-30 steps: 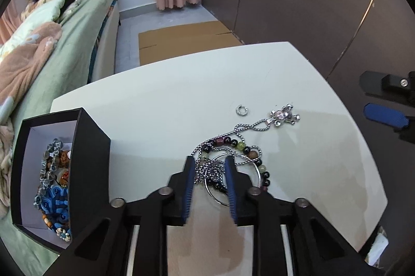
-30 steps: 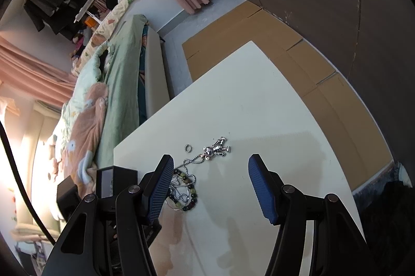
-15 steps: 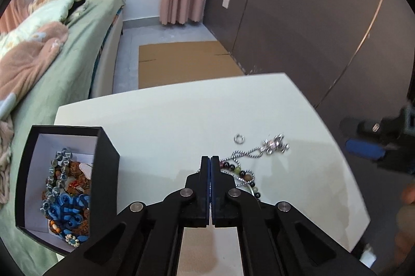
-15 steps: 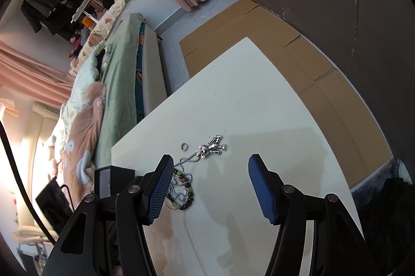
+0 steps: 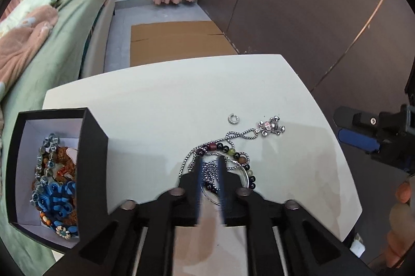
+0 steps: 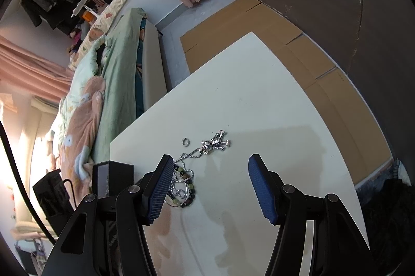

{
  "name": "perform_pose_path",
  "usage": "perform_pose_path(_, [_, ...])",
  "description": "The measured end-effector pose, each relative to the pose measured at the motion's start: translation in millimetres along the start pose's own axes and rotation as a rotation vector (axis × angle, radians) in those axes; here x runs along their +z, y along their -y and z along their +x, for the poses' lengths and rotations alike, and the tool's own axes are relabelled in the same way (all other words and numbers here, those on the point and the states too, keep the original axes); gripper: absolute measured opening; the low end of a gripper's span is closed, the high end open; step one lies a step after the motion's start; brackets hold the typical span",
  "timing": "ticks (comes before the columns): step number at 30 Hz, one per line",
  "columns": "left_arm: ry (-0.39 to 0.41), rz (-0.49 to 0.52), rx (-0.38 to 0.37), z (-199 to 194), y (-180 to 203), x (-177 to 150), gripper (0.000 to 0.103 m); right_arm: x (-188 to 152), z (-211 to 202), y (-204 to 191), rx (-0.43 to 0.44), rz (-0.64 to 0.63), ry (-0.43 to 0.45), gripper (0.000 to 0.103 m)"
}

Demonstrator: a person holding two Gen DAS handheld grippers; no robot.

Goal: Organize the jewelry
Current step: 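Lower the left tool onto the silver chains and close on them, then lift the silver chain with the left tool, drawing it off the table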

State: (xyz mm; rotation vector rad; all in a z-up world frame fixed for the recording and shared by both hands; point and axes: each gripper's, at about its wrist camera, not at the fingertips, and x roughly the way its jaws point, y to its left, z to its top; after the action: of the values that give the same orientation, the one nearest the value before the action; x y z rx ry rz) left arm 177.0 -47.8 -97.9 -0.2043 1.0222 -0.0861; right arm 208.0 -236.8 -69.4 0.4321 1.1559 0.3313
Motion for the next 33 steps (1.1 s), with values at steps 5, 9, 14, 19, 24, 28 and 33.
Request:
perform_pose_path(5, [0.020, 0.027, 0.041, 2, 5, -1, 0.059, -1, 1, 0, 0.000, 0.001, -0.004, 0.060])
perform_pose_path(9, [0.001, 0.042, 0.064, 13, 5, -4, 0.059, -1, 1, 0, -0.001, 0.002, -0.003, 0.060])
perform_pose_path(14, [-0.014, 0.055, 0.095, 25, 6, -6, 0.016, -1, 1, 1, 0.001, 0.002, -0.006, 0.061])
perform_pose_path(19, [0.006, 0.062, 0.076, 20, 9, -8, 0.003, -1, 2, 3, -0.003, -0.003, -0.013, 0.061])
perform_pose_path(24, [0.069, 0.049, 0.047, 3, 9, -5, 0.002, -1, 3, 4, -0.005, 0.002, -0.017, 0.060])
perform_pose_path(28, [0.095, -0.012, -0.011, -9, -1, -1, 0.002, 0, 4, 6, -0.006, -0.003, -0.020, 0.060])
perform_pose_path(33, [0.165, -0.071, -0.056, -36, -16, 4, 0.002, 0, 6, 6, -0.012, -0.011, -0.027, 0.061])
